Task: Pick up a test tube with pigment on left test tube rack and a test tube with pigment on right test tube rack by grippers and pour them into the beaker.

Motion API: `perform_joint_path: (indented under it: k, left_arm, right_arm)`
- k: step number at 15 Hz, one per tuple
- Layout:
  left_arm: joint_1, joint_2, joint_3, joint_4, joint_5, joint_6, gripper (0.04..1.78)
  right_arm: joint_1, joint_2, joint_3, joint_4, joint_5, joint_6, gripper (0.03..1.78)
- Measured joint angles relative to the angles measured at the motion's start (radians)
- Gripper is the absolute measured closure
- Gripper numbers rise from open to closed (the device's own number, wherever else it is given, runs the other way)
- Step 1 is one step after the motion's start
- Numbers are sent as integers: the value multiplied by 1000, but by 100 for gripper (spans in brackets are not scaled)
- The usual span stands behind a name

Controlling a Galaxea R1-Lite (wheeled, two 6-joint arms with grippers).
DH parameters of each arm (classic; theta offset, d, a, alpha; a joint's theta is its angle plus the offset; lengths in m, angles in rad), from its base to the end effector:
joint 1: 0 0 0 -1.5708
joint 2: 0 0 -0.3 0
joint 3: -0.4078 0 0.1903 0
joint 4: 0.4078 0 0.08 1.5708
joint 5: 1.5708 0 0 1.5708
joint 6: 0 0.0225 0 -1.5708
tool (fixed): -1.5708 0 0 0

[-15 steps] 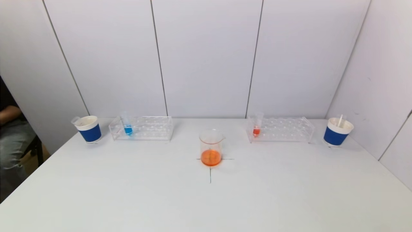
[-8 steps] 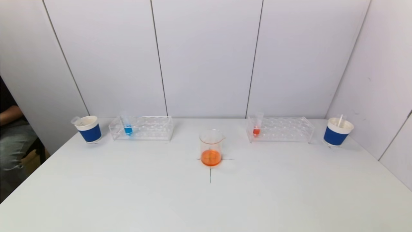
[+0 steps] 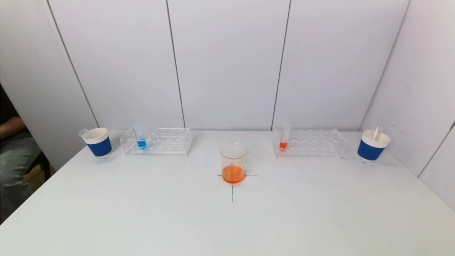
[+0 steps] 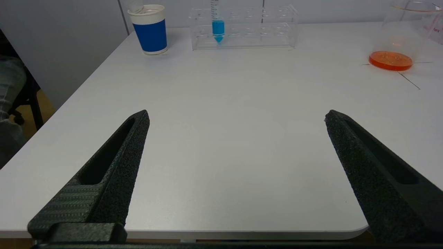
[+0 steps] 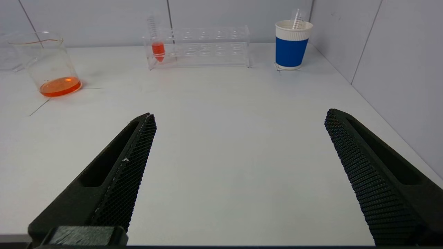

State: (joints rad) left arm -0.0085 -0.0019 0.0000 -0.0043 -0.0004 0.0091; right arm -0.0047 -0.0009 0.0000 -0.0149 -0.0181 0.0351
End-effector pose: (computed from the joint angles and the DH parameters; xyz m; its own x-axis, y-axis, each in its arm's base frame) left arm -0.0229 0.0002 0.0759 0.9999 -0.0089 0.0062 0.0088 0.9999 0.0091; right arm -0.0229 -0.0003 0.0770 0.9996 -0.0228 0.0158 0.0222 0.9991 0.0354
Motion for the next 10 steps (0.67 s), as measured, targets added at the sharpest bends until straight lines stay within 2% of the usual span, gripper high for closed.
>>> perform_joint_path:
  k: [10]
  left_arm:
    - [0, 0, 0, 0, 0, 0, 5]
  right_arm:
    - [0, 1, 0, -1, -3, 14, 4]
